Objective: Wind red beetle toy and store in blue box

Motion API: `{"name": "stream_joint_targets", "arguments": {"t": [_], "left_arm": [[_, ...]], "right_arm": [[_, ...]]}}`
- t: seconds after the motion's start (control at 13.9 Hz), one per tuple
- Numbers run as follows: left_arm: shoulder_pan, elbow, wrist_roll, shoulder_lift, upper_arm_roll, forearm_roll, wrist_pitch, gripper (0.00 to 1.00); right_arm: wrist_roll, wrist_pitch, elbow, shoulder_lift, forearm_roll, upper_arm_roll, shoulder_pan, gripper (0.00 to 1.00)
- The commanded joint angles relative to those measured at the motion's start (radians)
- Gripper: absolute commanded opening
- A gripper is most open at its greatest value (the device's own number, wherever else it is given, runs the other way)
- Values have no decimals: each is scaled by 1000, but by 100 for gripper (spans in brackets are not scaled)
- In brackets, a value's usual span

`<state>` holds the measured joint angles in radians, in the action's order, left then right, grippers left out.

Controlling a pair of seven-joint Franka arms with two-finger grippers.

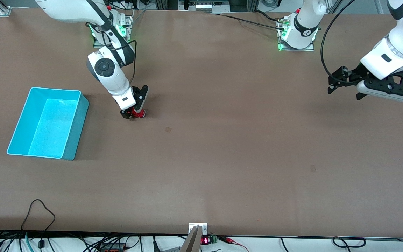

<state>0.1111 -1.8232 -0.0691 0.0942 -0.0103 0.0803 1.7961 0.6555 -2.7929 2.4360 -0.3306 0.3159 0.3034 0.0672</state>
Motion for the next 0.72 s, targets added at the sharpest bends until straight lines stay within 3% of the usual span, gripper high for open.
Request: {"name": "stream_joint_targets", "arguments": {"t": [0.0, 0.07, 0.14, 0.36, 0.65], "left_arm": [[16, 68, 60, -39, -11, -31, -38, 100], [18, 68, 48, -36, -5, -81, -47, 100], [22, 70, 40, -34, 4, -112, -79, 100], [18, 71, 40, -33, 6, -117, -142, 100], [18, 107, 40, -37, 1, -114, -237, 100]], "right_arm": [[7, -17, 3, 1, 23, 5, -14, 26], [6, -17, 2, 1, 22, 5, -14, 6], [0, -17, -3, 1, 22, 5, -12, 2], [-75, -13, -31, 34, 6, 7, -10, 0], [-394, 85, -84, 139, -43, 3, -14, 0]]}}
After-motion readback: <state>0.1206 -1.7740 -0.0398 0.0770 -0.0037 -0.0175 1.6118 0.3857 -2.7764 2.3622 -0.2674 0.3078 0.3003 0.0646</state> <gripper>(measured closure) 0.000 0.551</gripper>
